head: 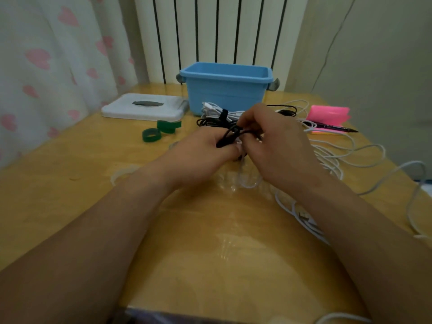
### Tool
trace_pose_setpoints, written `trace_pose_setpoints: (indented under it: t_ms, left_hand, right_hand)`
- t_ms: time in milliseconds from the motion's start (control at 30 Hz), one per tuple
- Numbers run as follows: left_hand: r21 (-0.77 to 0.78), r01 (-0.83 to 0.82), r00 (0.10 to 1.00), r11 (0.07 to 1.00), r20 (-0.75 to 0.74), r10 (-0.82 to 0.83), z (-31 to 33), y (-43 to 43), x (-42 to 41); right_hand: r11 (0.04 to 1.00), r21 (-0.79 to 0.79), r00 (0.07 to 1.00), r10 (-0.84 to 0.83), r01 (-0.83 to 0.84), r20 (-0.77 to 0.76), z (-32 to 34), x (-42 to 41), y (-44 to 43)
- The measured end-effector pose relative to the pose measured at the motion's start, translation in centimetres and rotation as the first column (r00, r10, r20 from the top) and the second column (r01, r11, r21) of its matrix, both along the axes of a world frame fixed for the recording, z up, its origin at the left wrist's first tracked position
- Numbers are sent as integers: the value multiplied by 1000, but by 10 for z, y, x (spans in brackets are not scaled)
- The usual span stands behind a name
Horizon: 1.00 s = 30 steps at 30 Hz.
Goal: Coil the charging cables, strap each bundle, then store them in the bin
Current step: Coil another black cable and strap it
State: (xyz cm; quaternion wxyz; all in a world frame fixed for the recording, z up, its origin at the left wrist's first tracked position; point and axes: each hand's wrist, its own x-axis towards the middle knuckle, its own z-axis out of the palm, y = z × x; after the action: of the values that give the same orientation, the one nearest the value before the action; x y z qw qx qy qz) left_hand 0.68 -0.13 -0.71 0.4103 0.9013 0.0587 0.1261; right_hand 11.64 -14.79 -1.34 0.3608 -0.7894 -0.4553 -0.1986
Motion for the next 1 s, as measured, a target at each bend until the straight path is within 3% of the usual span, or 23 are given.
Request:
trace_pose_setpoints:
  t_ms: [133, 233, 300, 467, 567, 700, 833, 900, 1000]
  left_hand:
    - [-219, -149, 978, 964, 111, 177, 7, 0, -3]
    - [-616, -83, 936, 784, 222, 273, 7, 8, 0]
    - [-719, -20, 940, 695, 223, 257, 4, 8, 4]
    - [-616, 9, 951, 787, 249, 184, -7, 0, 14]
    - [-613, -8, 961, 790, 215, 176, -11, -1, 16]
    - [-696, -69, 923, 715, 228, 310, -7, 0, 16]
    - [-853, 90, 879, 514, 311, 362, 3, 10, 10]
    - [-878, 112, 866, 465, 316, 387, 9, 19, 4]
    - [-806, 13, 865, 592, 306, 399, 10, 35, -1]
  right_hand:
    - [998, -57, 1000, -10, 9, -11, -4, 5, 0]
    - [996, -94, 998, -12, 6, -58, -6, 10, -2]
    - [995, -103, 999, -1, -3, -46, -7, 9, -2]
    - [992, -115, 994, 66, -56, 85, -11, -5, 9]
    - [991, -105, 983, 102, -87, 151, -12, -10, 13]
    - [993, -96, 989, 79, -67, 125, -13, -9, 12]
    - [978, -209, 986, 46, -11, 159, -14, -7, 11]
    - [965, -263, 987, 39, 2, 153, -14, -6, 9]
    - [957, -289, 993, 1, 34, 120, -11, -1, 4]
